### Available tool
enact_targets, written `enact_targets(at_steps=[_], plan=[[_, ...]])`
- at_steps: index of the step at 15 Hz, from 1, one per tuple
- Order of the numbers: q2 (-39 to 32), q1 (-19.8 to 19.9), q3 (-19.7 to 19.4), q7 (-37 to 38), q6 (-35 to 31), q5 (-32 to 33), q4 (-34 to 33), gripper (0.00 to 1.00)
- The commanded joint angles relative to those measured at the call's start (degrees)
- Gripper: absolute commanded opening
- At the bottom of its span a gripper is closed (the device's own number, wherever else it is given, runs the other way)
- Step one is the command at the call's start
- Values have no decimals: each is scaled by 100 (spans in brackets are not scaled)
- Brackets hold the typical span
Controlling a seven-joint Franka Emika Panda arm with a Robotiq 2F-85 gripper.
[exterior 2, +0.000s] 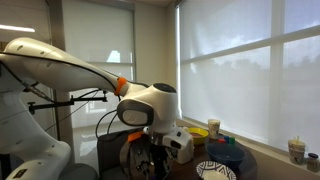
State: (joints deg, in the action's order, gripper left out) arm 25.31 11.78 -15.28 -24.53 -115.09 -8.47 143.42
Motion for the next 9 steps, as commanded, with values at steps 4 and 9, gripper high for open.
enact_targets(at_steps=[4, 9], plan=[[274, -242, 267, 3, -331, 856, 52, 6], [296, -310, 468, 80, -681, 1535, 119, 6]])
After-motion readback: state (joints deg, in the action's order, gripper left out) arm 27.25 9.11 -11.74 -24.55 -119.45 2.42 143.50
